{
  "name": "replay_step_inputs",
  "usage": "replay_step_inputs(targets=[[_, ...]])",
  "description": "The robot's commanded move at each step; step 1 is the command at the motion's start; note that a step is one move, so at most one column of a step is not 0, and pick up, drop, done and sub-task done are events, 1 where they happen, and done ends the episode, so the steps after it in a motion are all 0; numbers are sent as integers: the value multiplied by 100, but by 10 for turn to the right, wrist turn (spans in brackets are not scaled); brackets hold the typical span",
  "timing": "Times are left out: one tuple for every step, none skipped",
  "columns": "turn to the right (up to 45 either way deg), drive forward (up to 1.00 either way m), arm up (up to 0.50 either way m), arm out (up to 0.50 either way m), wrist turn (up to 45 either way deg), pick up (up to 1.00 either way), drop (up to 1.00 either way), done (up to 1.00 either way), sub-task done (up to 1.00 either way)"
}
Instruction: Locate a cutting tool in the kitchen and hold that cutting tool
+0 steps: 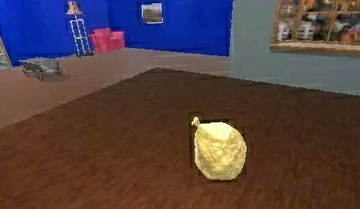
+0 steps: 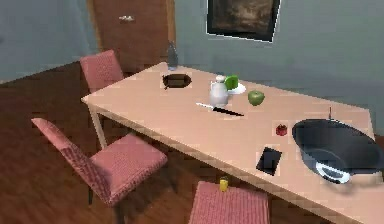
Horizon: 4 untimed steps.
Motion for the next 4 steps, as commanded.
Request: replay_step_inputs(targets=[[420,0,0,0,0,0,0,0,0],[0,5,0,0,0,0,0,0,0],[-90,0,0,0,0,0,0,0,0],[0,20,0,0,0,0,0,0,0]])
